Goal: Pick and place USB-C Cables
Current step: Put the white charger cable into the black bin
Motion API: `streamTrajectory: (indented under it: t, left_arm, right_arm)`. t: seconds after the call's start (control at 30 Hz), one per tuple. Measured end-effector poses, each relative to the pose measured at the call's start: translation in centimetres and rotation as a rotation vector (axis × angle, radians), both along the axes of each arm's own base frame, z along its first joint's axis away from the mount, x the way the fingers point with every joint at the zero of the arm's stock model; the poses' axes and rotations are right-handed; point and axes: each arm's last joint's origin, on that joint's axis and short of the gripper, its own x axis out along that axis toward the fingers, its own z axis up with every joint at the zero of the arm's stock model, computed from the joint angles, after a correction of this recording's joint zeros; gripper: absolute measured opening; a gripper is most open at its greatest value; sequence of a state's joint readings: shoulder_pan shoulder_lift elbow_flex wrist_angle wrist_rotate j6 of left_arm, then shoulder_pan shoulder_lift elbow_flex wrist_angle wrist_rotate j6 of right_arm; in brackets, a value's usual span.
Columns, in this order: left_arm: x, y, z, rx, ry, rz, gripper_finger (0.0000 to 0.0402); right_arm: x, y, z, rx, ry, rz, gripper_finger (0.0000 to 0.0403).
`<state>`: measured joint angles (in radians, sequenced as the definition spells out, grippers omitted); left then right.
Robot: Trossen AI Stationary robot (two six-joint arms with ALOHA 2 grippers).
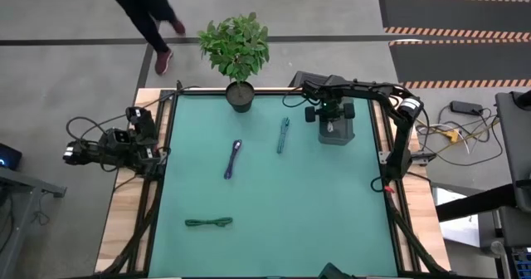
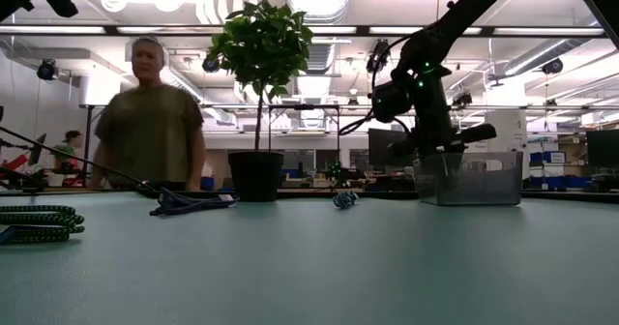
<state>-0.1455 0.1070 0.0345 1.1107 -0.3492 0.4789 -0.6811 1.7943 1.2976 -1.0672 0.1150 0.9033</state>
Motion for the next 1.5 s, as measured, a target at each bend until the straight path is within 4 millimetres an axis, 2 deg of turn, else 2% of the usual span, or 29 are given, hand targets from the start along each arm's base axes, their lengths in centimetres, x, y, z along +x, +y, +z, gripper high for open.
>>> streamTrajectory:
  t: [1.5]
  left_arm:
    - [-0.09,0.01,0.06,-0.001,-0.011,0.0,0.0118]
  right_arm:
    - [0.01,-0.04,0.0,-0.004,0.002,0.024,0.0048]
